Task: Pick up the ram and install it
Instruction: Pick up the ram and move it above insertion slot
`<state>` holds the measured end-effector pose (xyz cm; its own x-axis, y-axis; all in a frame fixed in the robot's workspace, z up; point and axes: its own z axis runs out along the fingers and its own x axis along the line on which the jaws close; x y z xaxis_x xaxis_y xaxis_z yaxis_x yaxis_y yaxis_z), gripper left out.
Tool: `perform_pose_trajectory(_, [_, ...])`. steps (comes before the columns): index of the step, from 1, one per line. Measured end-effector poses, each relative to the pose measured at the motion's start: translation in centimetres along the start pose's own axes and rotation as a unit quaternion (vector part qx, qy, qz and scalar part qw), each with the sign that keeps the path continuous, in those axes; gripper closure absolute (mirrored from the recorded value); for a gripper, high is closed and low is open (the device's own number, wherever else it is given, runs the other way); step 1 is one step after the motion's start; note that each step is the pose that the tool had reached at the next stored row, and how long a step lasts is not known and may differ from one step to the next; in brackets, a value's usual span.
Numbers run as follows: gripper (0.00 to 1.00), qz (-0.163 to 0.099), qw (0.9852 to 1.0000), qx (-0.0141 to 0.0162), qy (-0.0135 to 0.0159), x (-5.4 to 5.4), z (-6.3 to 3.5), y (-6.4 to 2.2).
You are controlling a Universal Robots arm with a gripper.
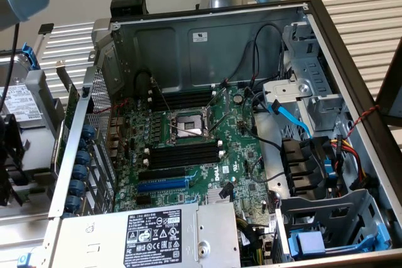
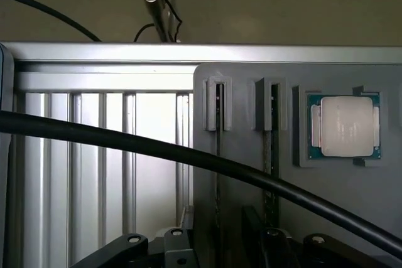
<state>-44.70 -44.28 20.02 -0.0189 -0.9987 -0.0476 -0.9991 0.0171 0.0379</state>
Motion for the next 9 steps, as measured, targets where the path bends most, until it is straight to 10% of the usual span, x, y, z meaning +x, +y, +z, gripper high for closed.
perform_pose_trajectory(9, [0.67,0.0,1.0,0.0001,-0.0003,-0.22,0.19,0.01])
